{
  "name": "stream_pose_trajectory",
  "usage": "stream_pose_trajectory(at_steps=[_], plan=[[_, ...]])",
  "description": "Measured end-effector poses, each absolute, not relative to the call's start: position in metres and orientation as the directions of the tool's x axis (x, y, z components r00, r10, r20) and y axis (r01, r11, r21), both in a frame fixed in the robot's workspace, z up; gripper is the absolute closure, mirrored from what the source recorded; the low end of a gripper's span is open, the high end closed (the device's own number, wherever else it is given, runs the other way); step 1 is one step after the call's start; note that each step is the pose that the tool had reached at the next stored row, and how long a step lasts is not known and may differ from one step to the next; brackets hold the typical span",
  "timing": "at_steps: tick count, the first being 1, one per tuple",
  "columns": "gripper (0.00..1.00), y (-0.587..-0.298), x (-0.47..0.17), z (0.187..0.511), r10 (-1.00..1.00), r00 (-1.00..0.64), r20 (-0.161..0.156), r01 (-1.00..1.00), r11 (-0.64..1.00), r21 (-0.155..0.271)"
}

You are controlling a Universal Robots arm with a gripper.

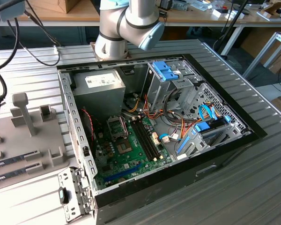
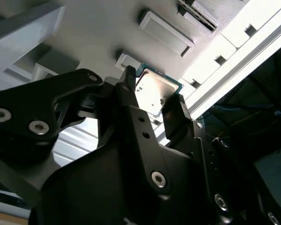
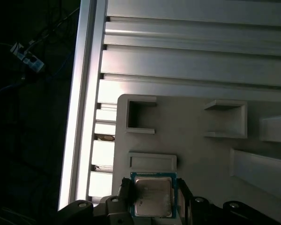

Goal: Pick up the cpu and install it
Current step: 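Pick up the cpu and move it towards the insertion slot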

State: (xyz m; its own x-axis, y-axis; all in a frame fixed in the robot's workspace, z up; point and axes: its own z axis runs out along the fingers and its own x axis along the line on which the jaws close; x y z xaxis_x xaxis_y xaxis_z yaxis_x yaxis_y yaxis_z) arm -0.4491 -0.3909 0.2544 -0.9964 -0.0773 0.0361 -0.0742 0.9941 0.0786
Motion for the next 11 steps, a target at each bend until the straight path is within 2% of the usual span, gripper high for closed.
stream_pose_trajectory(at_steps=[11], plan=[[0.53,-0.391,-0.449,0.277,-0.078,-0.996,0.035,-0.074,0.992,0.098]])
